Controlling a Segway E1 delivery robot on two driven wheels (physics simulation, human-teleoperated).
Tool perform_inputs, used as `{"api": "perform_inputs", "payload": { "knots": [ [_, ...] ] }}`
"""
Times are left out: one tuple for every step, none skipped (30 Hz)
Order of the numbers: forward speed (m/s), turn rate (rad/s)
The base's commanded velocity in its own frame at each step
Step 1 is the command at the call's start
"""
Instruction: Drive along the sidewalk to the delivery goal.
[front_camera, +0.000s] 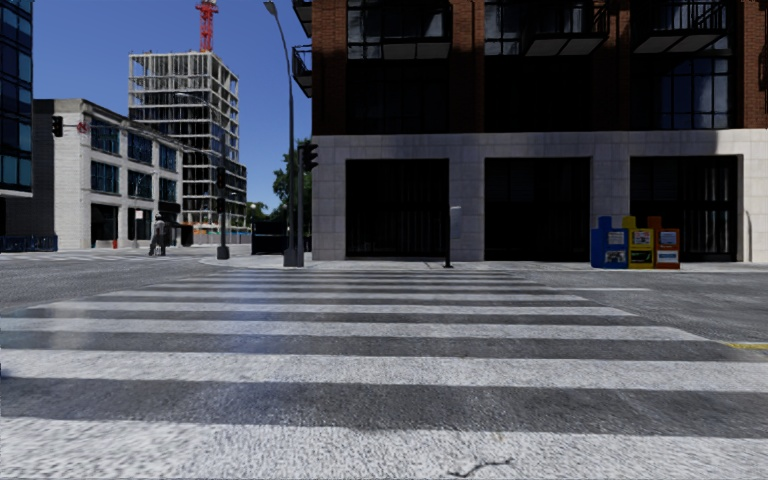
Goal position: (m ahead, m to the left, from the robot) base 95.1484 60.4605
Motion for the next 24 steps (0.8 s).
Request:
{"api": "perform_inputs", "payload": {
  "knots": [
    [2.0, 0.0],
    [2.0, 0.0],
    [2.0, 0.0],
    [2.0, 0.0],
    [2.0, 0.0],
    [2.0, 0.0],
    [2.0, 0.0],
    [2.0, 0.0],
    [2.0, 0.0],
    [2.0, 0.0],
    [2.0, 0.0],
    [2.0, 0.0],
    [2.0, 0.0],
    [2.0, 0.0],
    [2.0, 0.0],
    [2.0, 0.0],
    [2.0, 0.0],
    [2.0, 0.0],
    [2.0, 0.0],
    [2.0, 0.0],
    [2.0, 0.0],
    [2.0, 0.0],
    [2.0, 0.0],
    [2.0, 0.0]
  ]
}}
